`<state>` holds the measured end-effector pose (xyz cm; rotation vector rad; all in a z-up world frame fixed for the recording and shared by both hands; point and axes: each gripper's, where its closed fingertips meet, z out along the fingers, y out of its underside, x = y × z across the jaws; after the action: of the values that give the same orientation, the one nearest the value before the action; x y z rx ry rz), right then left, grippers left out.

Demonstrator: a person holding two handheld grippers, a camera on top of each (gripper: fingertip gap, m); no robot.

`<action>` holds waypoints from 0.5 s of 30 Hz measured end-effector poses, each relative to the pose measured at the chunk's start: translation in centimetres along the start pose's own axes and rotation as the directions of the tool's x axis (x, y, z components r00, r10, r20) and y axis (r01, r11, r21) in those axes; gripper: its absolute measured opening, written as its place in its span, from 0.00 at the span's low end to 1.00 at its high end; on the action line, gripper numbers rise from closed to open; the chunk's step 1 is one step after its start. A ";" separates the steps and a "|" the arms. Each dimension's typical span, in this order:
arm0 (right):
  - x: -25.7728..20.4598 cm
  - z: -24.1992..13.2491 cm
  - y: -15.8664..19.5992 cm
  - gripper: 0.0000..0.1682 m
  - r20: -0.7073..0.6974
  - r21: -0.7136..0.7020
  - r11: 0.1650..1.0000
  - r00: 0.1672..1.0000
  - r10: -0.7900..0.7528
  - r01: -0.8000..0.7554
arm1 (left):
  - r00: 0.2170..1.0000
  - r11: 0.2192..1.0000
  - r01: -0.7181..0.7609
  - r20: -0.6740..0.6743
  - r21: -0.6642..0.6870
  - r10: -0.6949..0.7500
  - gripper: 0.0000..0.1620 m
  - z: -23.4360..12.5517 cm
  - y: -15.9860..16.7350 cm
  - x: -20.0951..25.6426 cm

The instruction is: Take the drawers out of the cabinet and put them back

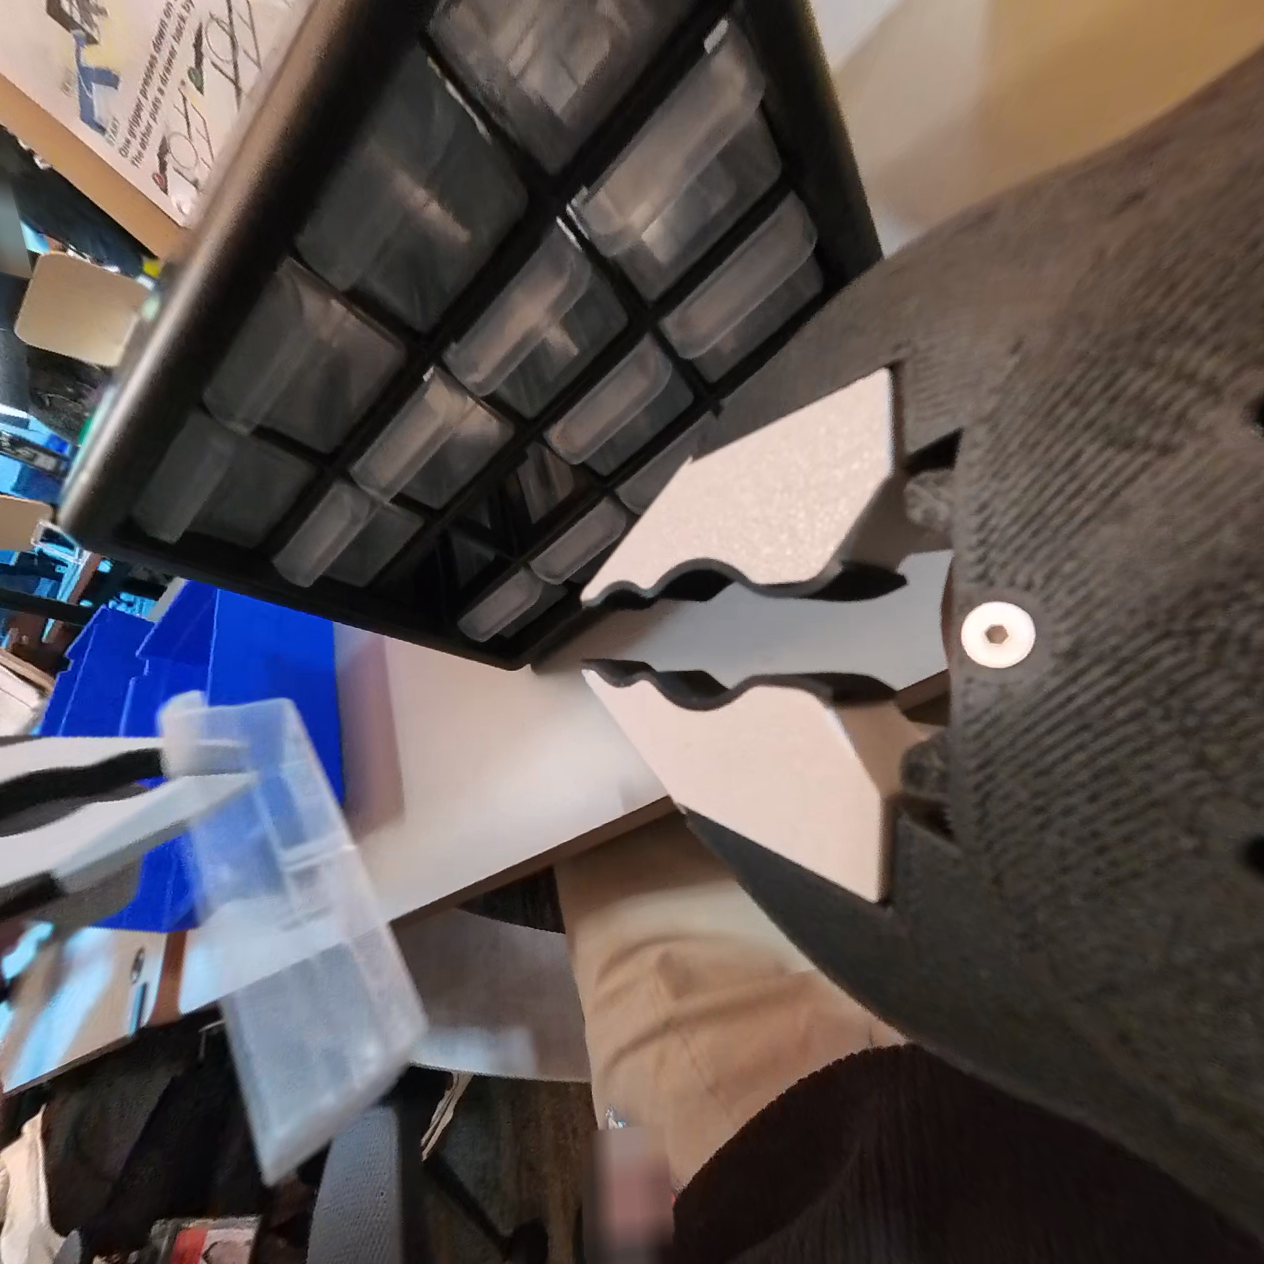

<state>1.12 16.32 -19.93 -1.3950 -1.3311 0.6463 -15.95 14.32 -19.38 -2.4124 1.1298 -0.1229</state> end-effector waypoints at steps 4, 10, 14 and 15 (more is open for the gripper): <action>0.1 -0.1 -0.4 0.07 -0.016 0.005 0.999 0.999 -0.032 0.032 | 0.996 0.997 -0.069 -0.051 0.017 0.070 0.10 2.1 -1.4 2.4; -0.4 0.2 -0.9 0.08 0.031 0.035 0.999 0.999 -0.027 0.026 | 0.976 0.991 -0.079 -0.196 0.108 0.099 0.09 3.1 -3.9 5.5; 0.3 -0.1 -1.5 0.08 0.039 0.050 0.996 0.997 0.072 -0.074 | 0.999 0.996 -0.009 -0.040 0.085 0.012 0.09 4.3 -4.6 3.6; 0.7 -0.3 -1.9 0.08 0.029 0.056 0.995 0.996 0.086 -0.088 | 1.000 0.996 -0.004 0.003 0.091 0.003 0.09 4.5 -4.8 3.4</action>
<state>0.87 16.53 -17.96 -1.4081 -1.2683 0.7580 -9.17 16.12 -21.57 -2.3299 1.1031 -0.1657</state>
